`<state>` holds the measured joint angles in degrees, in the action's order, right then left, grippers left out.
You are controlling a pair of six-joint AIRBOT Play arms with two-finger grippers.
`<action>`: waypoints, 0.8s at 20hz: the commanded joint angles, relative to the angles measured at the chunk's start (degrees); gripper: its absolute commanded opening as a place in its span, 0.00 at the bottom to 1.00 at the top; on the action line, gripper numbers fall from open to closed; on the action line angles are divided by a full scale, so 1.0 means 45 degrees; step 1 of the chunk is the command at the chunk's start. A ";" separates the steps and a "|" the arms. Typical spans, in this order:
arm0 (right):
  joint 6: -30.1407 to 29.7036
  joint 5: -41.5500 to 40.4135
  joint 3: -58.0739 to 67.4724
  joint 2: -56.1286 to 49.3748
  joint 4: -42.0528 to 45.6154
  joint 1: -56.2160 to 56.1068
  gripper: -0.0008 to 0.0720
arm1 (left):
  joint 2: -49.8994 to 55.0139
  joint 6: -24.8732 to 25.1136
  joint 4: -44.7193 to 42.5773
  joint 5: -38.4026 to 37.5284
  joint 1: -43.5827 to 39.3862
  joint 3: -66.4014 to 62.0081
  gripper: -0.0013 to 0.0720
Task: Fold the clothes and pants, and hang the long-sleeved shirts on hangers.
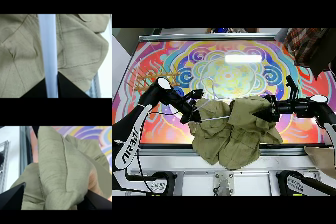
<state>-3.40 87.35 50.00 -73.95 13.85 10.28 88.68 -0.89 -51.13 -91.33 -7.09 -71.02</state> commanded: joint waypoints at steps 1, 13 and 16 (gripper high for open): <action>0.0039 -0.0029 -0.0010 -0.0010 -0.0005 -0.0015 0.91 | -0.0010 0.0005 0.0019 -0.0005 -0.0010 -0.0005 0.04; -0.0015 -0.0015 -0.0010 -0.0010 0.0000 -0.0015 0.03 | -0.0010 0.0005 -0.0063 0.0005 -0.0010 -0.0005 0.04; -0.0019 -0.0024 -0.0010 -0.0010 -0.0005 -0.0015 0.03 | -0.0010 0.0005 -0.0078 0.0000 0.0019 -0.0005 0.04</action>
<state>-3.46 87.42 49.98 -74.00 13.89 10.22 88.68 -0.84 -51.00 -91.31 -7.09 -71.02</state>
